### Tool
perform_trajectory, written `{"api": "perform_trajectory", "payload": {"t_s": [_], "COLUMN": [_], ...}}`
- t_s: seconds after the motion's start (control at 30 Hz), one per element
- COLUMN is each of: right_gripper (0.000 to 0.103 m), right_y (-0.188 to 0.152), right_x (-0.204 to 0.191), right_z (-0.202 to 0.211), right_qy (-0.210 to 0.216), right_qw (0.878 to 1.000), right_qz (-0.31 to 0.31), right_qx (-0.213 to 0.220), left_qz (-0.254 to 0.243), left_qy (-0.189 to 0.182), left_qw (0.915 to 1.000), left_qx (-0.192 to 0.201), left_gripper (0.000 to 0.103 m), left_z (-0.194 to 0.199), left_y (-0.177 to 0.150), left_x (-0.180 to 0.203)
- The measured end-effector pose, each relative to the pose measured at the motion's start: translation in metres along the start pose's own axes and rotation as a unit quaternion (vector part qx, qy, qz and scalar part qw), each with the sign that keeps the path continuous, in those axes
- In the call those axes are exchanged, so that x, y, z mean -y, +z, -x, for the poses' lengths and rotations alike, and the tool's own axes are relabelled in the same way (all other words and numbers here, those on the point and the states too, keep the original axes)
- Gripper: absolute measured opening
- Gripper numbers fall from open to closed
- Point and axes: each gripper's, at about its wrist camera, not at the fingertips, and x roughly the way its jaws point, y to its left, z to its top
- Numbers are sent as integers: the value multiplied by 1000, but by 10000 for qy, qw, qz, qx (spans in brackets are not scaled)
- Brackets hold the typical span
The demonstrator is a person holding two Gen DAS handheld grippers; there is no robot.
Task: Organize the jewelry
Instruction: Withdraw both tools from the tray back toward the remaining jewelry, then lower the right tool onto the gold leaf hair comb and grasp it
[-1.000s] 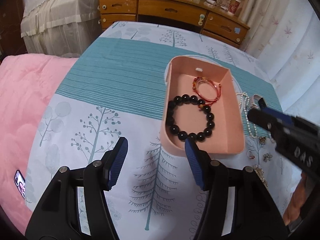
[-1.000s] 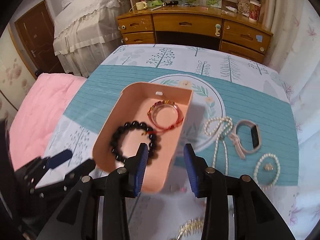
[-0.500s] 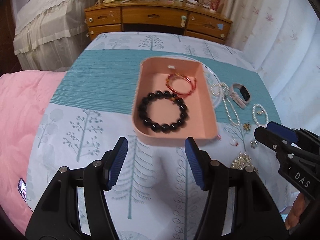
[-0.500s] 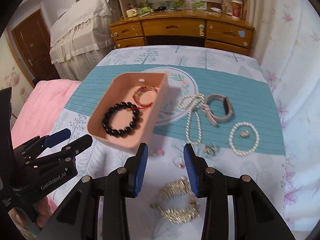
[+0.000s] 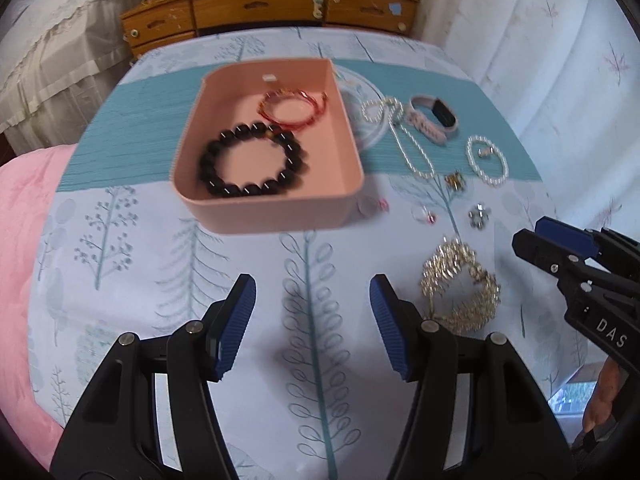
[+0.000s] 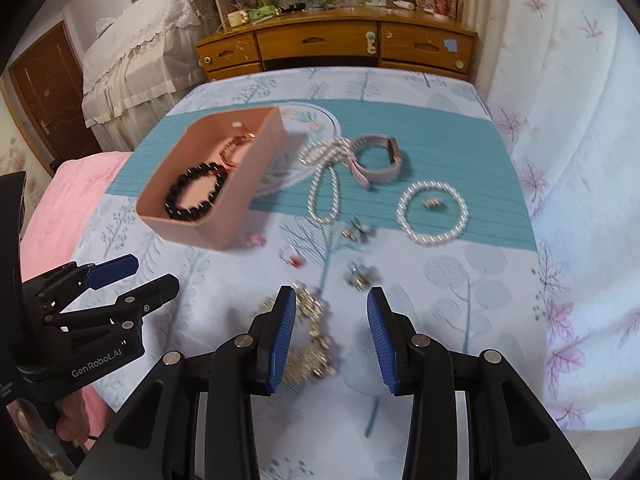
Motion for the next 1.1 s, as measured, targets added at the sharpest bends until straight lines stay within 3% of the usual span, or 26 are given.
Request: {"api": "perform_trajectory", "payload": {"t_s": [0.23, 0.47, 0.63, 0.87, 1.1], "right_gripper": [38, 38, 38, 38, 41], "right_y": [-20, -31, -37, -44, -39], "right_x": [13, 15, 16, 14, 14], "right_z": [-19, -28, -29, -43, -54], "right_qy": [38, 309, 862, 1312, 1527], "right_qw": [9992, 9973, 9903, 9757, 9661], "right_qz": [-95, -250, -554, -1041, -1503], "right_qx": [-385, -612, -943, -1416, -1443], "left_qz": [-81, -221, -259, -129, -50], "left_qy": [-63, -62, -69, -155, -247], "left_qw": [9996, 9993, 9993, 9995, 9994], "left_qx": [-267, -288, -262, -259, -234], "left_gripper": [57, 57, 57, 57, 57], "left_z": [-18, -21, -21, -20, -18], "left_y": [-9, -14, -12, -11, -11], "left_x": [12, 19, 20, 13, 6]}}
